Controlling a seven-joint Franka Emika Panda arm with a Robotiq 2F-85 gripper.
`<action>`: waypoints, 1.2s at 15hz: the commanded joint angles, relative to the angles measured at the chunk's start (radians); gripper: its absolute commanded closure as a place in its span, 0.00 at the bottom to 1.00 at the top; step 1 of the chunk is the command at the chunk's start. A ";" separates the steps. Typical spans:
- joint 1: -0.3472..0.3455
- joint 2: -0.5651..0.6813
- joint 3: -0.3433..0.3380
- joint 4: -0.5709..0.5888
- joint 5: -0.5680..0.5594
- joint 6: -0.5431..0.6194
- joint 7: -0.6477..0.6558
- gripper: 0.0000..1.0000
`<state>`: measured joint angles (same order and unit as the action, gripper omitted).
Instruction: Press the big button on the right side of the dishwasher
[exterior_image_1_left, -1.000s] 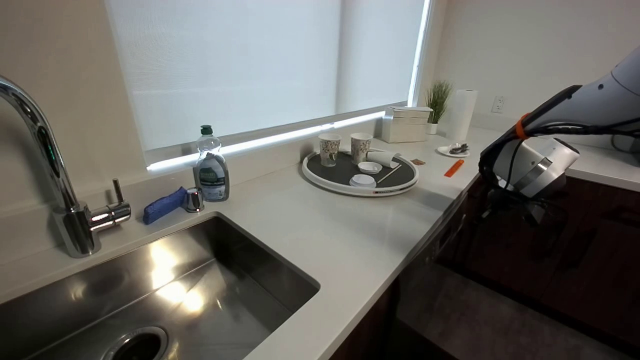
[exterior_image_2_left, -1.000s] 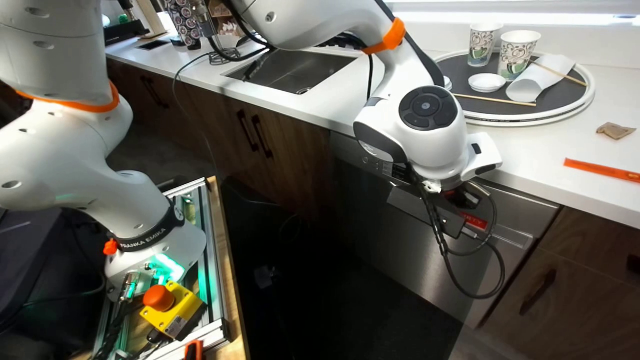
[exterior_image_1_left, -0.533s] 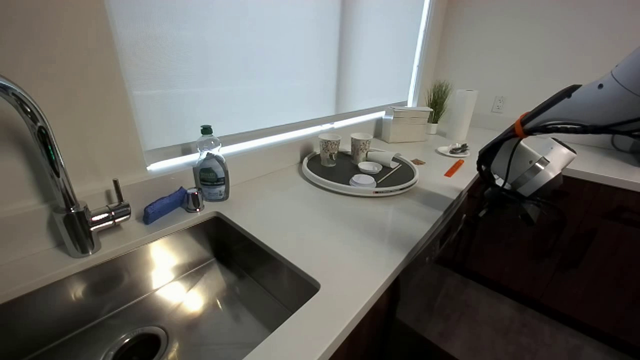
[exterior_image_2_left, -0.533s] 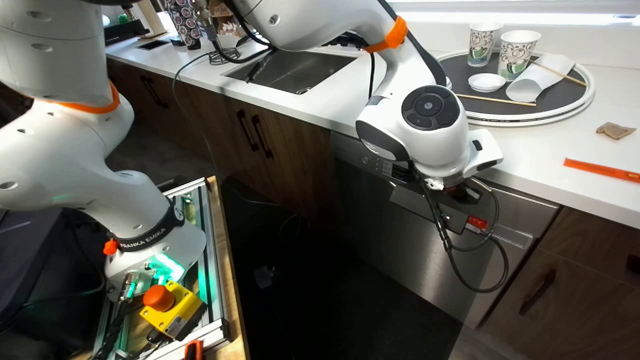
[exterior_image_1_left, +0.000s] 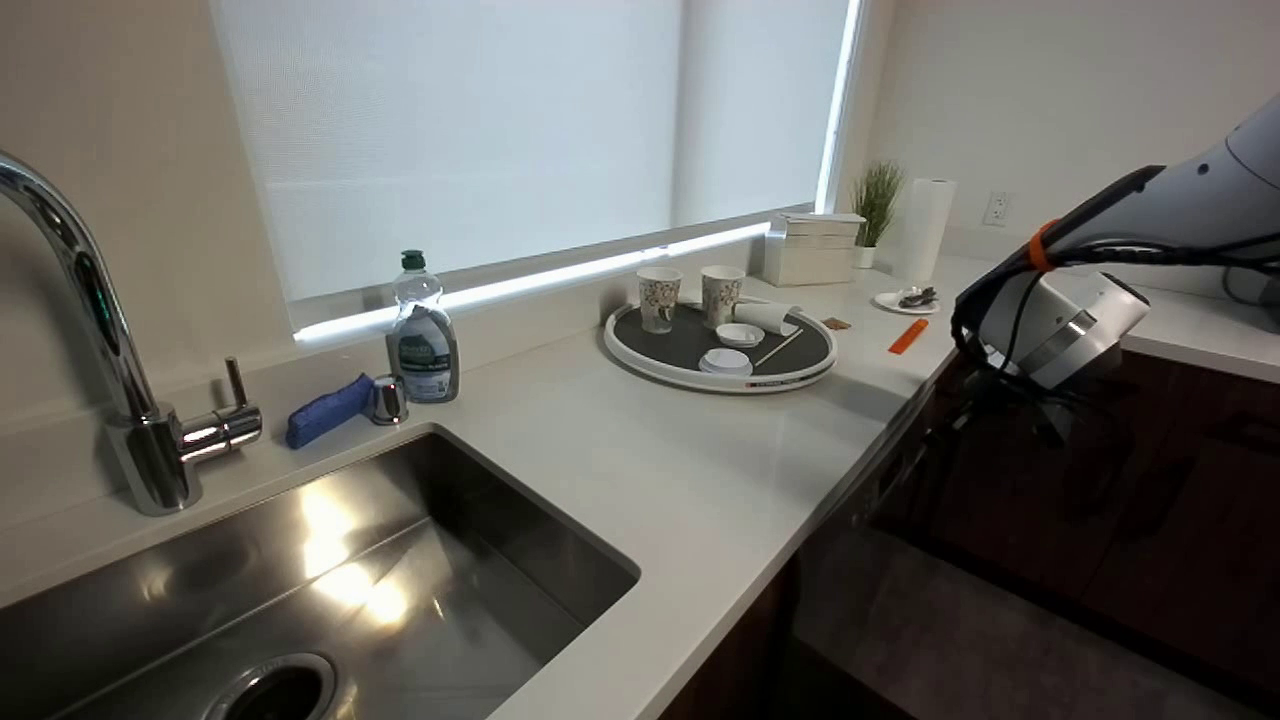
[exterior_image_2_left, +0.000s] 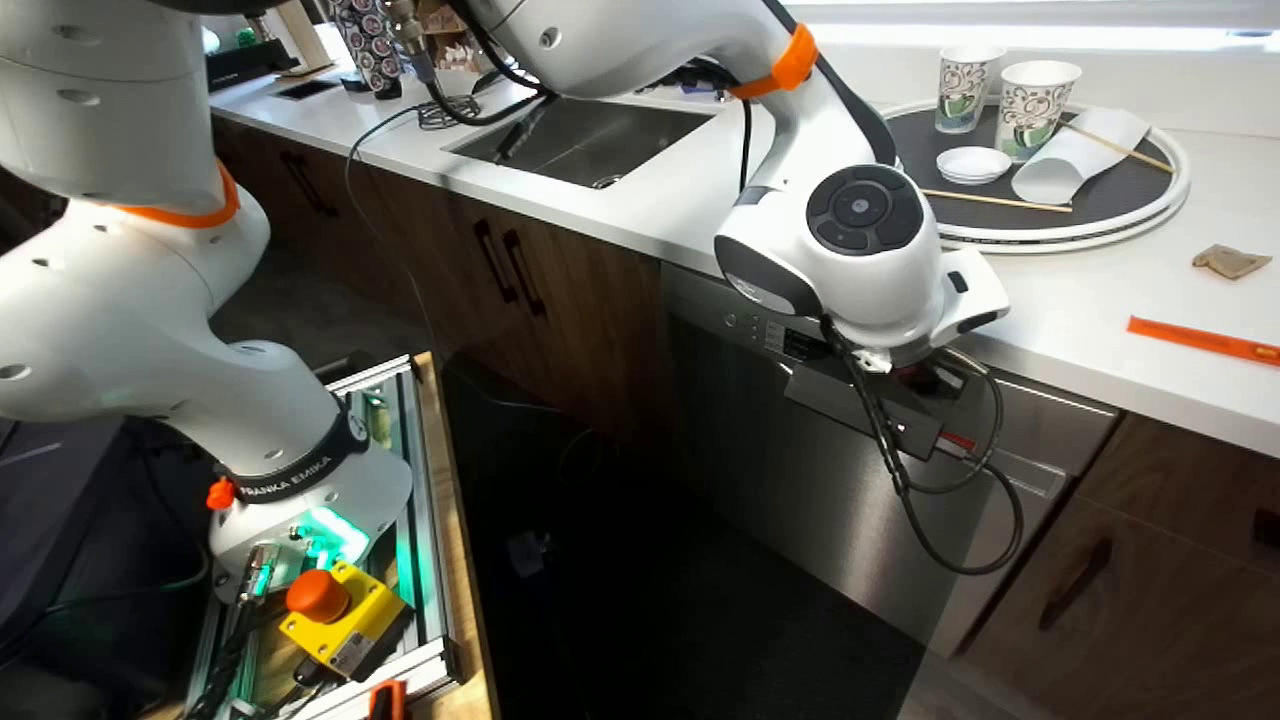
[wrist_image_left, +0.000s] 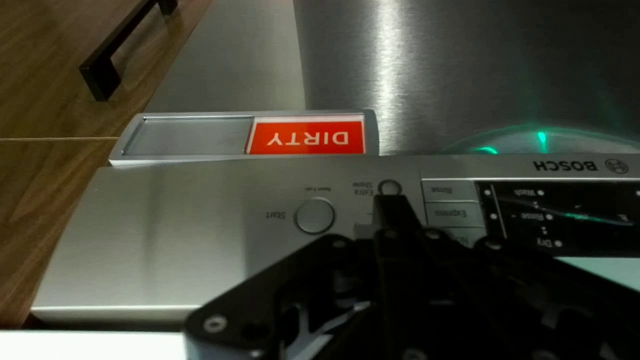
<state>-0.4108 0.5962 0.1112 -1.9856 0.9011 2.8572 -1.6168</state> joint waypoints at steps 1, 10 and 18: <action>-0.021 0.018 0.022 0.016 0.013 -0.010 -0.039 1.00; -0.025 0.030 0.032 0.026 0.012 -0.004 -0.042 1.00; -0.025 0.053 0.032 0.056 0.010 0.001 -0.040 1.00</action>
<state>-0.4185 0.6192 0.1261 -1.9616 0.9010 2.8572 -1.6240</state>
